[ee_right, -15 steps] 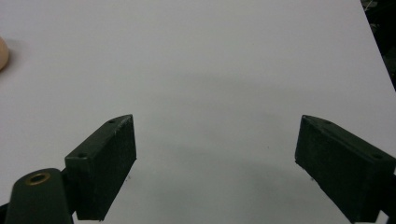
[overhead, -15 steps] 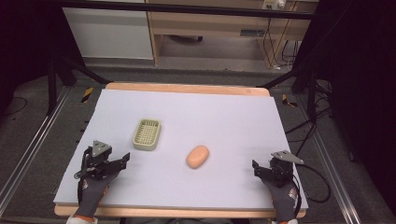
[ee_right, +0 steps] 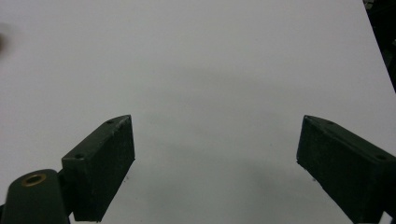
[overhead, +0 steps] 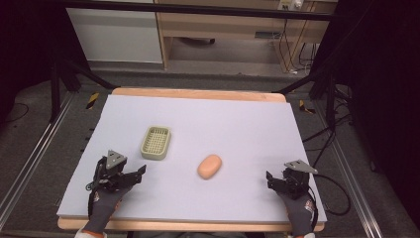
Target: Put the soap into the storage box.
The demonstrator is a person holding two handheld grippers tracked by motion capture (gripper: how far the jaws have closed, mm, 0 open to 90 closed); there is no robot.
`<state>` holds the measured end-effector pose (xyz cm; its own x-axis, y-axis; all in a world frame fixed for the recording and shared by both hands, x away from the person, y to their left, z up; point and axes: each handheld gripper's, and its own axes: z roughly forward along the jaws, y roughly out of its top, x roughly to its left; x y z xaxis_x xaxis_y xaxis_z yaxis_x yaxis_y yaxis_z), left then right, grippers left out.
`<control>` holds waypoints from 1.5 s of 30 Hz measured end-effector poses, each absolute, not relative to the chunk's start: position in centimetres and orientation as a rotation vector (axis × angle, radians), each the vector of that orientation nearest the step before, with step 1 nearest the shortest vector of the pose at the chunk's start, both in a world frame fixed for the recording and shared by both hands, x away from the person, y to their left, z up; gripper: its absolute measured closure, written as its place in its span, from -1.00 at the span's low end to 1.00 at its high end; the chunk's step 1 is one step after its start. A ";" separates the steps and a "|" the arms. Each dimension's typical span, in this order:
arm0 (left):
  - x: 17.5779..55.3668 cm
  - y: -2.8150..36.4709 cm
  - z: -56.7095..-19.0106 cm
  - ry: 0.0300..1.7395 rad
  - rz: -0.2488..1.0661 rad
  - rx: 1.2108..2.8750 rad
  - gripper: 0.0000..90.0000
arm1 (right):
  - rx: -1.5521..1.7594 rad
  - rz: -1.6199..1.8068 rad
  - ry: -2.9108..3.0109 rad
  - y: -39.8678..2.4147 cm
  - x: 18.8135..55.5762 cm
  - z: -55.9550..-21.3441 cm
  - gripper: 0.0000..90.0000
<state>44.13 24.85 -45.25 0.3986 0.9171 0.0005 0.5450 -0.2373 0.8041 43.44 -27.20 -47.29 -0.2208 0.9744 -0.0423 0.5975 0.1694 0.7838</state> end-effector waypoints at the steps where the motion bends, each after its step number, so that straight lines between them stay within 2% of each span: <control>1: 44.1 24.7 -45.2 1.251 0.627 1.909 -0.50 | 1.484 0.879 1.894 -27.2 43.4 -47.3 -0.75; 45: 43.2 19.3 -44.4 1.106 0.606 2.022 -0.61 | 1.487 0.839 1.897 -26.7 43.5 -47.4 -0.79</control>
<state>43.25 19.34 -44.41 0.5164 0.8547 0.0532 0.5048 -0.3541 0.7873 43.55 -26.74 -47.38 -0.2094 0.9758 -0.0623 0.6101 0.1802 0.7715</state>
